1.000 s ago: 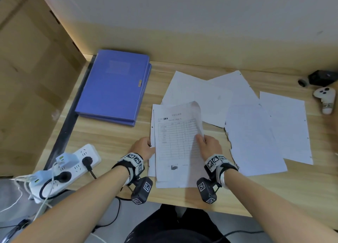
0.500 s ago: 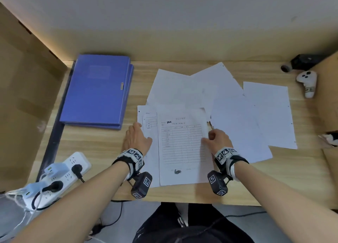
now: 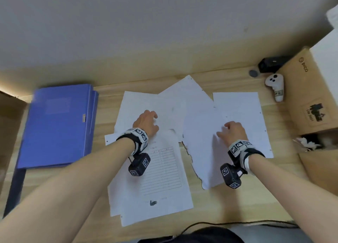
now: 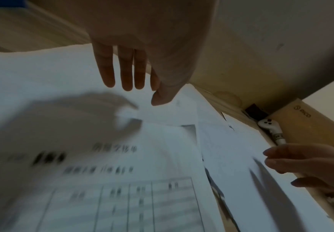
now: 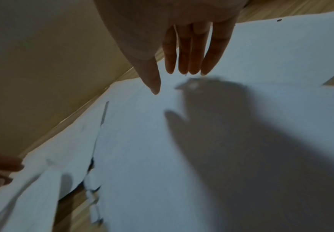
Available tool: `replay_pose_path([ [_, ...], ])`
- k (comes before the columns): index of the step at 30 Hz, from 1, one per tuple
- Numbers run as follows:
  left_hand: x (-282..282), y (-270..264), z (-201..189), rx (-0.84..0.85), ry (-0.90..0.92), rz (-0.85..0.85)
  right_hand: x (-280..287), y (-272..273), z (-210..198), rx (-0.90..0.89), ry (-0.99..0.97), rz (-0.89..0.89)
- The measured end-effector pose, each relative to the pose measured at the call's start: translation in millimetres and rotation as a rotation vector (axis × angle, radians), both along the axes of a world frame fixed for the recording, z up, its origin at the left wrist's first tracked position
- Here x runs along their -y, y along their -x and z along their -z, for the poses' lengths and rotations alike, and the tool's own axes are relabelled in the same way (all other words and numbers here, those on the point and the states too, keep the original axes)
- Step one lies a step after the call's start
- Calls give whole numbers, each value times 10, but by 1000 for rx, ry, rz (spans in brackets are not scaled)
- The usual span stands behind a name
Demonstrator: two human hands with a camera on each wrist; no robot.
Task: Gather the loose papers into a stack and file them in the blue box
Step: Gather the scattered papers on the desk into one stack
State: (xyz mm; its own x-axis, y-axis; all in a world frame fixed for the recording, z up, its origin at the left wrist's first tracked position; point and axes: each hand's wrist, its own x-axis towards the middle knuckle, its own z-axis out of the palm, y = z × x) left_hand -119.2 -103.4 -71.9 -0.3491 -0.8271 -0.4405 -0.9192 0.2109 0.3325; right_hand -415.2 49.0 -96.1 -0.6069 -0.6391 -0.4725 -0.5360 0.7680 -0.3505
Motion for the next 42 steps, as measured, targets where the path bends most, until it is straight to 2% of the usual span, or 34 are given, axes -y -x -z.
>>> replay_pose_path([
  [7, 838, 636, 276, 321, 51, 389, 7, 212, 173, -9, -135, 48],
  [11, 1130, 879, 294, 415, 58, 454, -60, 292, 232, 30, -114, 49],
  [15, 1256, 1017, 232, 433, 72, 453, -105, 302, 133, 174, 16, 119],
  [18, 1339, 1058, 157, 353, -67, 439, -63, 463, 38, 221, 151, 175],
  [21, 1420, 1161, 21, 181, -151, 429, 4, 733, -81, 214, 257, 249],
  [26, 1315, 1605, -134, 34, -70, 570, -26, 1140, -198, 101, 239, 422],
  [31, 1033, 2065, 72, 56, -18, 801, -209, 1315, -46, 61, 99, 462],
  [34, 940, 2171, 266, 157, 70, 904, -257, 1288, 64, -46, -39, 399],
  [36, 933, 2206, 363, 226, 102, 908, -255, 1253, 99, -110, -102, 345],
  [38, 945, 2235, 400, 249, 118, 873, -244, 1251, 114, -131, -89, 369],
  [42, 974, 2333, 371, 341, 179, 884, -217, 1350, 183, -51, -112, 402],
])
